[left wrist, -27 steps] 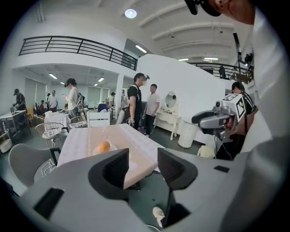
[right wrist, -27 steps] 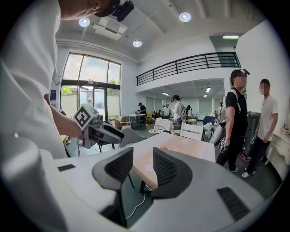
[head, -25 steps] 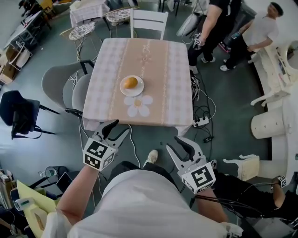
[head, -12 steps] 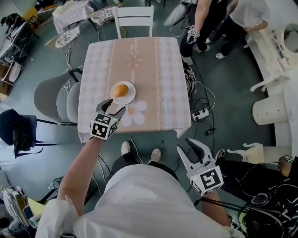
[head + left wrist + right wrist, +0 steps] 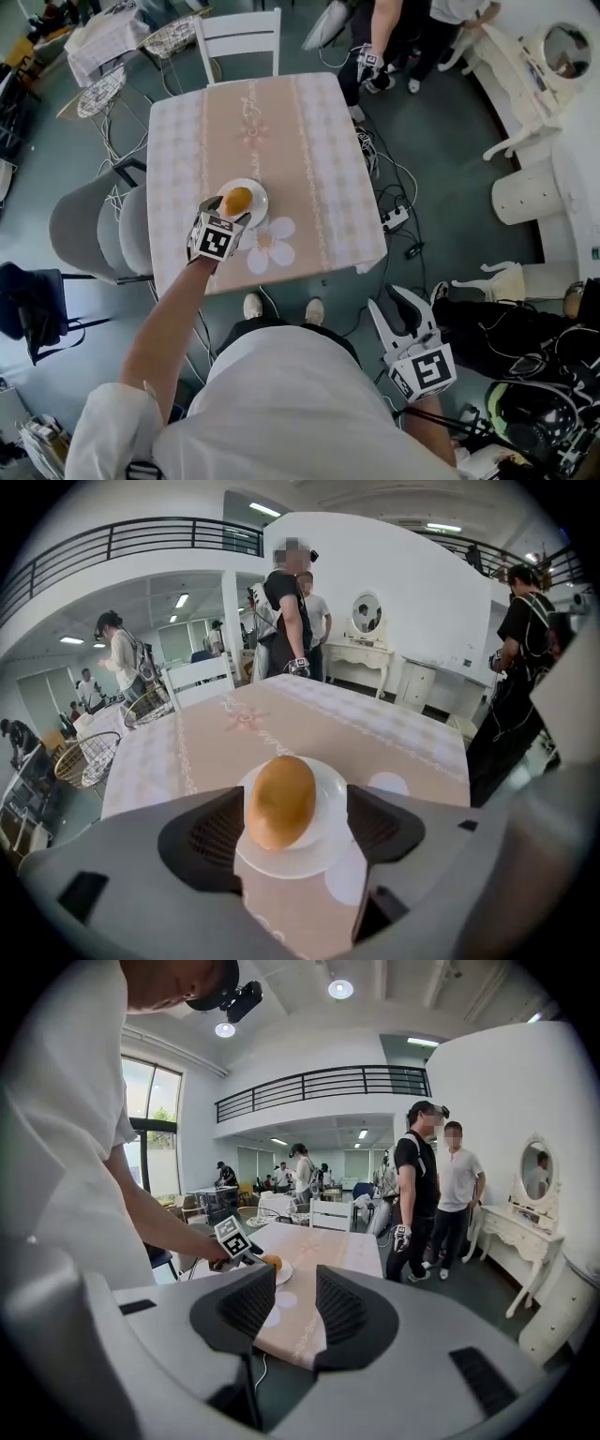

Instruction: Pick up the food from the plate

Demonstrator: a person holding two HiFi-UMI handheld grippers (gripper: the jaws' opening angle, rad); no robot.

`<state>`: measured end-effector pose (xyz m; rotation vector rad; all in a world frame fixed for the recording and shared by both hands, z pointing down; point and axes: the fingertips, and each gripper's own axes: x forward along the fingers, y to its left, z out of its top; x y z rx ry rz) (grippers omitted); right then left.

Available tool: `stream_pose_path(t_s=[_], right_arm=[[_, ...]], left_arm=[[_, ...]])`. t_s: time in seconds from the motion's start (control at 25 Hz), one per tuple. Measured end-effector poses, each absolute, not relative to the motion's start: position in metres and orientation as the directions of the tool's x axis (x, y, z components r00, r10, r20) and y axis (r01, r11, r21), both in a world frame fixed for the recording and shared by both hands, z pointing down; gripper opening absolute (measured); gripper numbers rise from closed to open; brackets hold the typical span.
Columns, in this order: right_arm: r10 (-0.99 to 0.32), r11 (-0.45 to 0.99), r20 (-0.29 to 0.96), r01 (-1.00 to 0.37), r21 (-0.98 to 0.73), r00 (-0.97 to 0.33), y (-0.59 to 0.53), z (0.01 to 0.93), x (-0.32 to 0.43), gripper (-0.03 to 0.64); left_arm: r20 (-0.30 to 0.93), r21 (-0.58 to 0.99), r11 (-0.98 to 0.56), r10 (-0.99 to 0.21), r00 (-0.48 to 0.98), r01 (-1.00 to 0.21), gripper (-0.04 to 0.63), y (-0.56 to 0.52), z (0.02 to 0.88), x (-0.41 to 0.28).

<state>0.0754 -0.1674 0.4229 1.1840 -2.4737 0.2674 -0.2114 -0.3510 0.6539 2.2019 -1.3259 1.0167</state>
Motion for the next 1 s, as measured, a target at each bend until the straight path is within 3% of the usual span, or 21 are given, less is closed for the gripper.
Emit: stream_pose_path(t_s=[0.48, 1.0], right_arm=[[-0.762, 0.510, 0.467, -0.860, 0.006, -0.449, -0.167, 0.421, 0.064, 0.143], [-0.747, 0.557, 0.444, -0.831, 0.010, -0.495, -0.170, 0.413, 0.062, 0.143]], left_arm=[[0.779, -0.088, -0.562, -0.554, 0.295, -0.823, 0.339, -0.388, 0.694, -0.214], [0.724, -0.080, -0.546, -0.606, 0.328, -0.834, 0.324, -0.374, 0.650, -0.207]])
